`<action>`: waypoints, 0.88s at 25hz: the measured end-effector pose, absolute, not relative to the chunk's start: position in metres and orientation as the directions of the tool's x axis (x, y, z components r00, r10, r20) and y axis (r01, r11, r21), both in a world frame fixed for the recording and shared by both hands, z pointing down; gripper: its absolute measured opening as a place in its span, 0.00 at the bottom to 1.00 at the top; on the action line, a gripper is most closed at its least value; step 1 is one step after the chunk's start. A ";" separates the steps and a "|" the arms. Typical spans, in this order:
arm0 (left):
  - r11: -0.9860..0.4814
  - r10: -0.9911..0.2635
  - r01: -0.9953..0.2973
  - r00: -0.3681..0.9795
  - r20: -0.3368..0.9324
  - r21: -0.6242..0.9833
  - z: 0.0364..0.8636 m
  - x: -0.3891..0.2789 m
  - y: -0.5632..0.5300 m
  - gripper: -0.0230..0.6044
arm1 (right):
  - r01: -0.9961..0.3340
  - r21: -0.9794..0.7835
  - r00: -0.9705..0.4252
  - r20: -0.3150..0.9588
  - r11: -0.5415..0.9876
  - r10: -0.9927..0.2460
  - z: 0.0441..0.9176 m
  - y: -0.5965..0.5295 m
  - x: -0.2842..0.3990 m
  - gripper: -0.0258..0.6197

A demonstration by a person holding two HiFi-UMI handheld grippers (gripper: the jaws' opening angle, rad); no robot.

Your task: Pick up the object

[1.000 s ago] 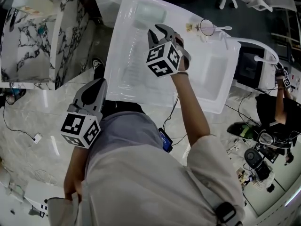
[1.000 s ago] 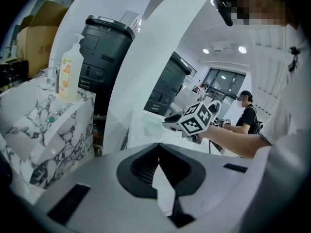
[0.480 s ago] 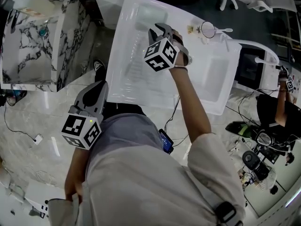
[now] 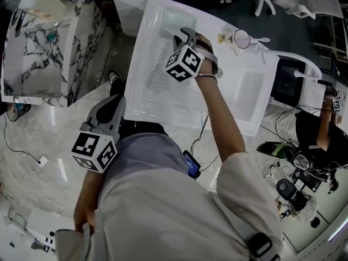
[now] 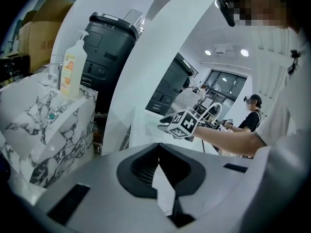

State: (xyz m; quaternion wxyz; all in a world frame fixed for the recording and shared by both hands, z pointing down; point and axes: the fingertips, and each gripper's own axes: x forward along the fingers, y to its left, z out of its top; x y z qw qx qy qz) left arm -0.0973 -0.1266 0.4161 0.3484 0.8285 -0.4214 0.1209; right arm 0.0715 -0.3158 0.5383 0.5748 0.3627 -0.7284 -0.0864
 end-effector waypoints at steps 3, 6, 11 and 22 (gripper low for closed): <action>-0.401 -0.613 -0.782 0.616 0.495 0.477 0.417 -0.099 -0.127 0.05 | -0.425 0.534 -0.069 0.786 0.730 -0.615 0.543 -0.320 0.070 0.23; -0.398 -0.612 -0.782 0.615 0.497 0.479 0.417 -0.103 -0.127 0.05 | -0.401 0.552 -0.050 0.783 0.731 -0.620 0.546 -0.325 0.069 0.23; -0.395 -0.613 -0.784 0.613 0.499 0.478 0.416 -0.107 -0.128 0.05 | -0.395 0.539 -0.045 0.797 0.744 -0.602 0.552 -0.332 0.068 0.23; -0.379 -0.621 -0.787 0.607 0.496 0.488 0.414 -0.115 -0.132 0.05 | -0.382 0.524 -0.020 0.819 0.761 -0.574 0.570 -0.341 0.066 0.23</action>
